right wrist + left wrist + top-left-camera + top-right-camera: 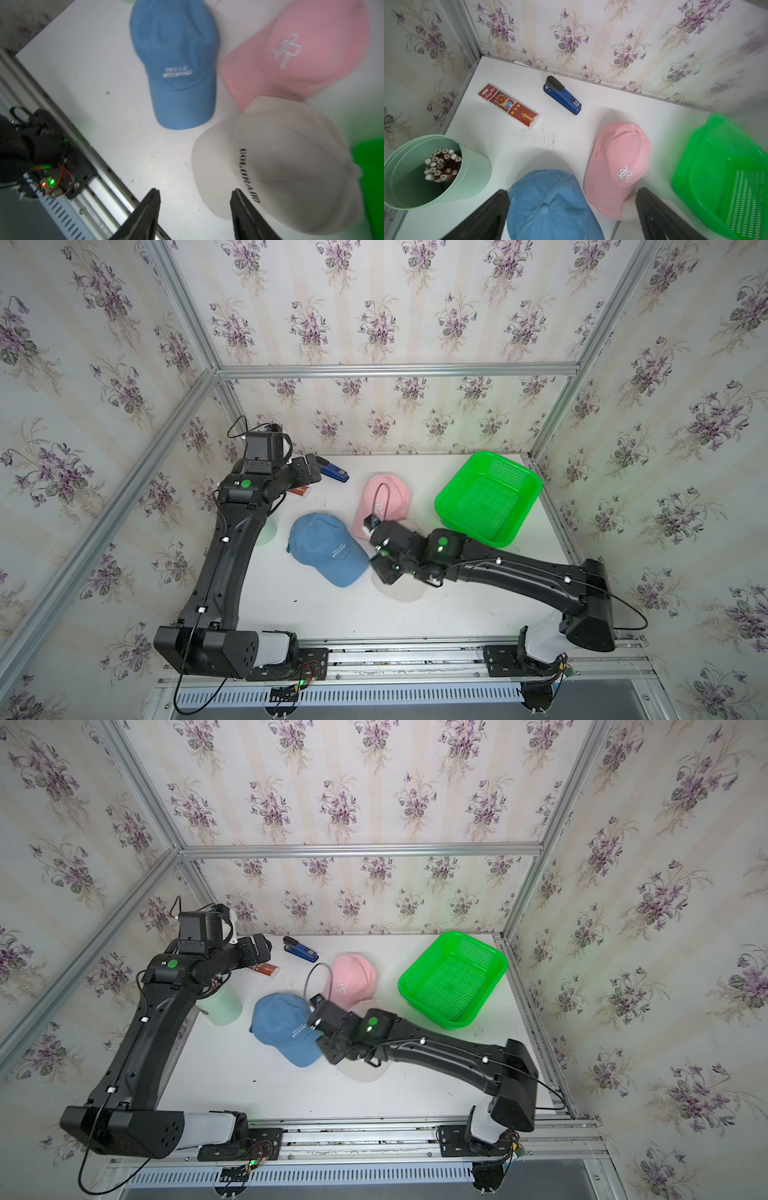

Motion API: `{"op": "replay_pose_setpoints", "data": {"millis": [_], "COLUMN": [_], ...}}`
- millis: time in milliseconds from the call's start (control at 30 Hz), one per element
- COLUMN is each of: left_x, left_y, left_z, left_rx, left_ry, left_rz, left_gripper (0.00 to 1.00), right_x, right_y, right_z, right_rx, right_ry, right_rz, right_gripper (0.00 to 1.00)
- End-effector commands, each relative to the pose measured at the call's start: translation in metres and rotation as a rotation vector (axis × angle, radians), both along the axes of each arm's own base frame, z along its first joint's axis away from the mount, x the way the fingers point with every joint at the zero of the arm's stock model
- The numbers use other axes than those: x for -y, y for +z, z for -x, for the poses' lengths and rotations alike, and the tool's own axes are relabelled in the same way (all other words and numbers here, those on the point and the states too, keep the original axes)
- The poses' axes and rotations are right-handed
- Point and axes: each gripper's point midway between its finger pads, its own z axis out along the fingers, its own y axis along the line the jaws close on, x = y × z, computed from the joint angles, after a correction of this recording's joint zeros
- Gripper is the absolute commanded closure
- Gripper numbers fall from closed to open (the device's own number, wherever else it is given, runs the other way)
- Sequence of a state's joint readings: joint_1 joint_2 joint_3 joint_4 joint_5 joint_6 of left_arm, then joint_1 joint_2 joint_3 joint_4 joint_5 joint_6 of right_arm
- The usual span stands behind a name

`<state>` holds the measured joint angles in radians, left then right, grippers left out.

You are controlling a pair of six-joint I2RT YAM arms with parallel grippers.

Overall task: Turn the baseball cap inside out
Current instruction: Move the basket to the corner of the board, then reset both arms

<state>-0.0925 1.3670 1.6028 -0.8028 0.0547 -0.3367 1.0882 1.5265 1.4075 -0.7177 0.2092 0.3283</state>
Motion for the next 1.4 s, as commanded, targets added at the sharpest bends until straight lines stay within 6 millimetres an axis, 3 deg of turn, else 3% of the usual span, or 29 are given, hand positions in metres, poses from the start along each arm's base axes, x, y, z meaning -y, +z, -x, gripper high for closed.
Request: {"op": "replay_pose_setpoints", "data": {"millis": [0,100,200,300,433,600,867,1000,1167,1367], "left_x": [0.008,0.021,0.032,0.046,0.060,0.065,0.063,0.062,0.061,0.061], "left_y": [0.001,0.003,-0.001,-0.011,-0.013,-0.008,-0.008,-0.004,-0.002,-0.007], "left_z": [0.004,0.004,0.001,-0.006,-0.013,-0.014,-0.009,-0.009,-0.009,-0.009], "left_rx": [-0.016,-0.011,-0.016,-0.042,-0.051,-0.039,-0.033,-0.021,-0.014,-0.026], "left_ry": [-0.037,-0.069,-0.094,-0.127,-0.162,-0.181,-0.178,-0.177,-0.172,-0.167], "left_rz": [-0.080,-0.082,-0.075,-0.070,-0.066,-0.062,-0.068,-0.065,-0.067,-0.066], "left_gripper": [0.01,0.01,0.01,0.01,0.01,0.01,0.01,0.01,0.01,0.01], "right_x": [0.061,0.147,0.231,0.293,0.345,0.369,0.378,0.379,0.380,0.382], "right_y": [0.015,0.013,0.006,0.000,-0.026,-0.066,-0.099,-0.116,-0.116,-0.120], "right_z": [-0.051,-0.090,-0.109,-0.111,-0.113,-0.122,-0.138,-0.146,-0.164,-0.197], "right_rx": [0.048,0.065,0.074,0.094,0.053,-0.025,-0.081,-0.108,-0.082,-0.075], "right_ry": [-0.219,-0.482,-0.726,-0.918,-1.079,-1.160,-1.179,-1.179,-1.173,-1.182], "right_rz": [-0.071,-0.131,-0.206,-0.281,-0.298,-0.272,-0.235,-0.235,-0.267,-0.292], "right_gripper": [0.40,0.38,0.37,0.33,0.32,0.32,0.34,0.48,0.71,0.78]}}
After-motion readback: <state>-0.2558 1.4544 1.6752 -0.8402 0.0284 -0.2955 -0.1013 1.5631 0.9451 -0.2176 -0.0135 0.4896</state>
